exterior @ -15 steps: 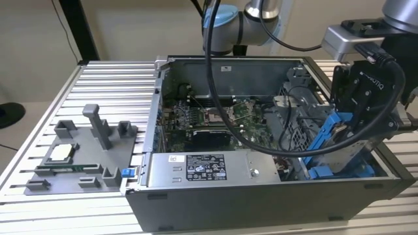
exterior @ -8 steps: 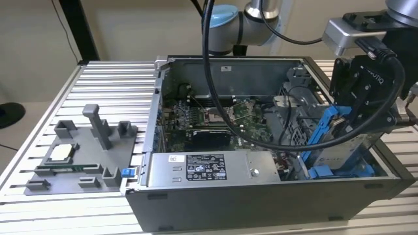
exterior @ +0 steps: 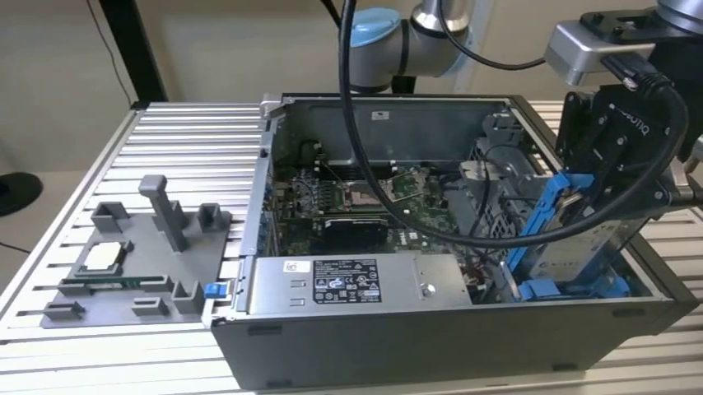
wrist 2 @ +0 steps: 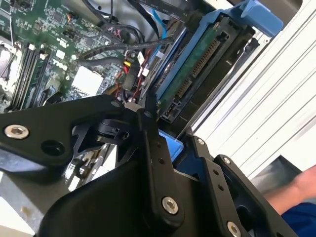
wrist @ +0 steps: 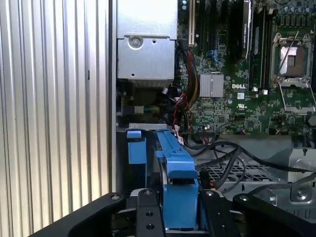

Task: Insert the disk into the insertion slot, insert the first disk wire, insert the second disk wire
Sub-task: 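Insert the disk into the insertion slot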

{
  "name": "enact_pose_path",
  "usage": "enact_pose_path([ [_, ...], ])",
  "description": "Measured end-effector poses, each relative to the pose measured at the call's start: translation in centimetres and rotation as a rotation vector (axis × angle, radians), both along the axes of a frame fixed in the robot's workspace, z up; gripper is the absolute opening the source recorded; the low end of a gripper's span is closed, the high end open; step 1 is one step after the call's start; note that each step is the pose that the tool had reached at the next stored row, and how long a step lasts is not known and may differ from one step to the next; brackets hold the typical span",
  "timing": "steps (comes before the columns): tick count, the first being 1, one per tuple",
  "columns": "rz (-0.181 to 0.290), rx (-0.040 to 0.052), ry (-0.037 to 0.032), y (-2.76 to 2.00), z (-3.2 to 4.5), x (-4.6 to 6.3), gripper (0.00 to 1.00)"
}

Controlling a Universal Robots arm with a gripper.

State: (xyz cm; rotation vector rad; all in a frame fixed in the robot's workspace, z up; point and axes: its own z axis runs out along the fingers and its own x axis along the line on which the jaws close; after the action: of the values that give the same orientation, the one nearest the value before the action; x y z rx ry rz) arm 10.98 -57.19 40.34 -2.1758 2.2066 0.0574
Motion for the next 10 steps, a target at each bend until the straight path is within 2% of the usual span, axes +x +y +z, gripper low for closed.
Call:
enact_pose_path([
  [10, 0.000, 0.0003, -0.0017, -0.07, -1.47, 0.0, 0.00],
])
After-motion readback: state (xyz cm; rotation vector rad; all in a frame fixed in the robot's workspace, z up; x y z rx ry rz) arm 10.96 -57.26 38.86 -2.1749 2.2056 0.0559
